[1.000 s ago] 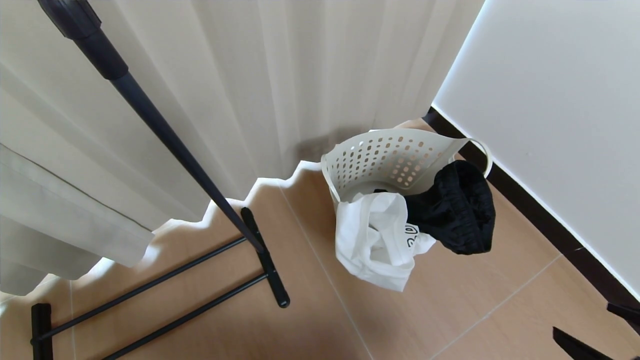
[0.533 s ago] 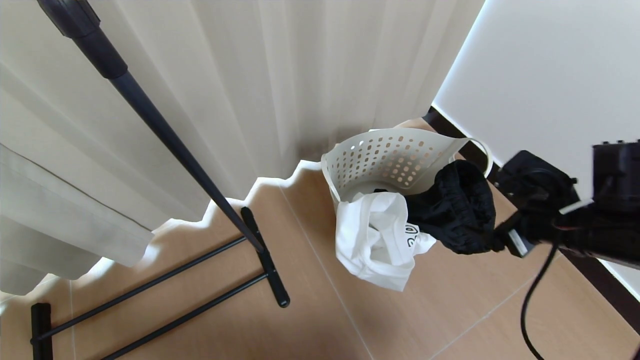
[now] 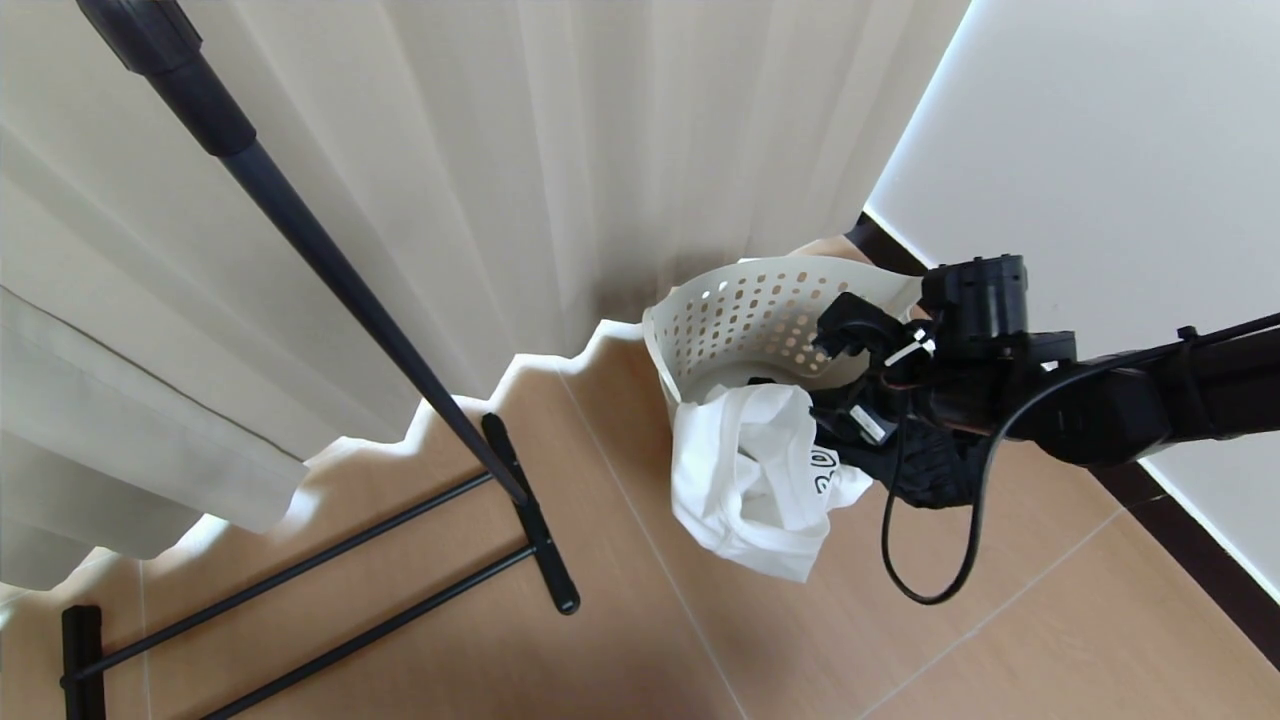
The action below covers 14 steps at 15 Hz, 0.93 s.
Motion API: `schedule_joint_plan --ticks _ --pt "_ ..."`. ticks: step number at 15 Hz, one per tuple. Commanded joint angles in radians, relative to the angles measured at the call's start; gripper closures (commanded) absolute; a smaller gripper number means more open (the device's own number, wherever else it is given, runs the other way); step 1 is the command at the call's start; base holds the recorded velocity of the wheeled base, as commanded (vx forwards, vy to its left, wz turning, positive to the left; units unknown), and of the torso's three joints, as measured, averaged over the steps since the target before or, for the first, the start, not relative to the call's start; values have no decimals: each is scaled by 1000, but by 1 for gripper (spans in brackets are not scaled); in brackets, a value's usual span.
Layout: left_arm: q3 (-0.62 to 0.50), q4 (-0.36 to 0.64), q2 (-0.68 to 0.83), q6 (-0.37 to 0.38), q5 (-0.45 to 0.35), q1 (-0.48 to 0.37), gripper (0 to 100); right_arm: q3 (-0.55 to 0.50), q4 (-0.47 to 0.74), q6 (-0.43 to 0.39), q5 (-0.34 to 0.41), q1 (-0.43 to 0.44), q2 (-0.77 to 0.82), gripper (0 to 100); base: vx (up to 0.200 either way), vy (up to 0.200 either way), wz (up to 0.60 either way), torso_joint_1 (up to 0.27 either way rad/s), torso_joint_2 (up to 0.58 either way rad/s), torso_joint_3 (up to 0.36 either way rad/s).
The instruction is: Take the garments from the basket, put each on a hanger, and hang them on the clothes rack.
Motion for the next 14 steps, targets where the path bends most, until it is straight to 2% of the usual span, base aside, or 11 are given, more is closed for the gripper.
schedule_joint_plan --ticks 1,9,14 --pt "0 -1 1 -2 1 0 0 -55 1 0 -3 13 76 0 0 0 0 0 0 0" --pt "0 -1 1 -2 1 0 0 -187 -10 1 -20 21 211 0 0 0 0 0 0 0" --pt "0 -1 1 -2 1 0 0 -219 -15 3 -20 21 232 0 0 0 0 0 0 0"
